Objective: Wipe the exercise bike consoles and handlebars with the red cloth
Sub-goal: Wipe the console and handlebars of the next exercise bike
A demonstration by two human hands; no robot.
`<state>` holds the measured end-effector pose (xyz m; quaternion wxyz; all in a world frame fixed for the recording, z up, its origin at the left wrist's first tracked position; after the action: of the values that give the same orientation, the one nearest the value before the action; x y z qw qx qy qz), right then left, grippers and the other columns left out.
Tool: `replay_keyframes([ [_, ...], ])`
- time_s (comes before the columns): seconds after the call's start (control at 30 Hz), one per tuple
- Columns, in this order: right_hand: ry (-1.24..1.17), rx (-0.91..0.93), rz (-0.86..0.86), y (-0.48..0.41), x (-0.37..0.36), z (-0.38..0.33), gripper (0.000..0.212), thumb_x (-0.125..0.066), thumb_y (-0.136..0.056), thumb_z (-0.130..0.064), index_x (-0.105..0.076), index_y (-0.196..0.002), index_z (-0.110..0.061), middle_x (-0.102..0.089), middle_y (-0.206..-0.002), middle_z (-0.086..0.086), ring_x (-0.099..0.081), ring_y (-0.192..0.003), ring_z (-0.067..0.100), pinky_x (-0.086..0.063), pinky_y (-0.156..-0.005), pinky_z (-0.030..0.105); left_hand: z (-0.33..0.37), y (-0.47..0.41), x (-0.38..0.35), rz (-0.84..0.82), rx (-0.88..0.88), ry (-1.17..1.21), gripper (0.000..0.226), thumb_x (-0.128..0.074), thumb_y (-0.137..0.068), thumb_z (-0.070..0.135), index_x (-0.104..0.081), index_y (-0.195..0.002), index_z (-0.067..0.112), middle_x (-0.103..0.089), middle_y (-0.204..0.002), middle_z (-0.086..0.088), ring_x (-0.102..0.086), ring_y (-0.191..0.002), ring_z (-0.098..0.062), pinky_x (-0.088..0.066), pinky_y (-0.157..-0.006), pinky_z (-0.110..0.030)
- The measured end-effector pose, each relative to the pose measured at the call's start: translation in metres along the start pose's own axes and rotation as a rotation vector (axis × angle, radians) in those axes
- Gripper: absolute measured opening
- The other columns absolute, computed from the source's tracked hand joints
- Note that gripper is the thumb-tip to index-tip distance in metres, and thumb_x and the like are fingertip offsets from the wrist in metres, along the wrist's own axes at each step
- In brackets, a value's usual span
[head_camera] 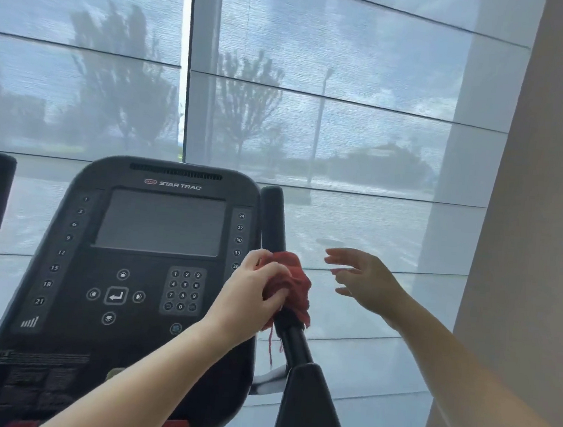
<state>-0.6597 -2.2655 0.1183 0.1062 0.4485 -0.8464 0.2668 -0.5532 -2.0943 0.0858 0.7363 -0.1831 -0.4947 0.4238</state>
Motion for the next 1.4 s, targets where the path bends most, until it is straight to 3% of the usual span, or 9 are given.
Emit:
replay_keyframes([
  [0.13, -0.030, 0.012, -0.041, -0.008, 0.012, 0.021, 0.038, -0.049, -0.085, -0.003, -0.060, -0.104, -0.033, -0.064, -0.112, -0.010, -0.061, -0.097, 0.005, -0.055, -0.080, 0.028, 0.007, -0.013, 0.009, 0.102, -0.001, -0.009, 0.022, -0.062, -0.078, 0.004, -0.063, -0.086, 0.025, -0.051, -0.102, 0.014, -0.053, -0.091, 0.001, -0.044, -0.077, -0.009],
  [0.37, -0.058, 0.097, -0.168, -0.031, 0.020, 0.034, 0.037, -0.050, -0.084, -0.004, -0.062, -0.105, -0.032, -0.065, -0.111, -0.011, -0.063, -0.094, 0.006, -0.055, -0.084, 0.033, 0.037, -0.044, 0.034, 0.459, -0.004, -0.196, 0.026, -0.061, -0.080, -0.002, -0.068, -0.093, 0.018, -0.047, -0.114, 0.005, -0.048, -0.103, -0.004, -0.029, -0.096, -0.004],
  [0.53, -0.091, 0.146, -0.260, -0.040, 0.022, 0.046, 0.038, -0.051, -0.083, -0.003, -0.063, -0.102, -0.034, -0.065, -0.111, -0.010, -0.065, -0.094, 0.011, -0.054, -0.083, 0.039, 0.046, -0.036, -0.001, 0.324, 0.282, -0.382, 0.035, -0.056, -0.087, 0.010, -0.061, -0.120, 0.021, -0.041, -0.132, -0.002, -0.050, -0.116, -0.021, -0.032, -0.100, -0.021],
  [0.7, -0.104, 0.185, -0.360, -0.045, 0.027, 0.068, 0.039, -0.052, -0.083, -0.006, -0.062, -0.102, -0.038, -0.064, -0.111, -0.015, -0.062, -0.095, -0.001, -0.055, -0.085, 0.034, 0.041, -0.021, -0.046, 0.086, 0.437, -0.376, 0.061, -0.039, -0.094, 0.039, -0.016, -0.148, 0.020, 0.017, -0.154, 0.004, 0.004, -0.144, -0.020, -0.003, -0.116, -0.032],
  [0.8, -0.130, 0.174, -0.392, -0.049, 0.029, 0.079, 0.040, -0.052, -0.083, -0.005, -0.062, -0.101, -0.039, -0.064, -0.110, -0.014, -0.063, -0.094, 0.001, -0.056, -0.084, 0.033, 0.035, -0.029, -0.053, 0.069, 0.485, -0.442, 0.076, -0.042, -0.088, 0.056, -0.007, -0.148, 0.025, 0.029, -0.151, -0.001, 0.015, -0.143, -0.022, 0.004, -0.114, -0.033],
  [0.9, -0.146, 0.141, -0.414, -0.054, 0.027, 0.092, 0.039, -0.051, -0.083, -0.003, -0.064, -0.105, -0.033, -0.065, -0.110, -0.011, -0.064, -0.095, 0.007, -0.055, -0.083, 0.035, 0.031, -0.039, -0.050, 0.122, 0.472, -0.506, 0.070, -0.049, -0.088, 0.050, -0.019, -0.147, 0.028, 0.016, -0.154, -0.006, 0.001, -0.143, -0.026, 0.000, -0.112, -0.030],
  [1.07, -0.149, 0.119, -0.442, -0.062, 0.016, 0.106, 0.039, -0.051, -0.083, -0.002, -0.064, -0.108, -0.029, -0.065, -0.111, -0.008, -0.064, -0.095, 0.007, -0.053, -0.084, 0.032, 0.027, -0.058, -0.026, 0.249, 0.445, -0.355, 0.035, -0.065, -0.084, 0.026, -0.062, -0.118, 0.033, -0.052, -0.129, -0.001, -0.050, -0.119, -0.019, -0.030, -0.109, -0.028],
  [1.17, -0.132, 0.127, -0.446, -0.062, 0.008, 0.105, 0.039, -0.051, -0.083, -0.003, -0.063, -0.107, -0.030, -0.066, -0.111, -0.008, -0.064, -0.095, 0.005, -0.053, -0.085, 0.031, 0.025, -0.058, -0.024, 0.221, 0.434, -0.363, 0.033, -0.065, -0.084, 0.025, -0.063, -0.115, 0.036, -0.057, -0.124, 0.002, -0.053, -0.116, -0.016, -0.036, -0.107, -0.034],
  [1.4, -0.108, 0.149, -0.374, -0.067, 0.003, 0.079, 0.039, -0.051, -0.082, -0.004, -0.065, -0.105, -0.033, -0.066, -0.111, -0.013, -0.063, -0.096, 0.004, -0.054, -0.086, 0.035, 0.027, -0.033, -0.024, 0.140, 0.339, -0.314, 0.038, -0.057, -0.089, 0.013, -0.059, -0.124, 0.029, -0.056, -0.127, 0.005, -0.049, -0.122, -0.015, -0.028, -0.105, -0.018],
])
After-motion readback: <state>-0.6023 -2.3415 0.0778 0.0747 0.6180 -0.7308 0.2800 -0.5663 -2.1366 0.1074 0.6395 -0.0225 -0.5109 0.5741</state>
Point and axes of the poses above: each hand's wrist, its own y-axis away from the middle knuckle, its own x-axis out of the back of the hand, z = x × y, the point moved 3 cm from there along -y, towards the middle knuckle
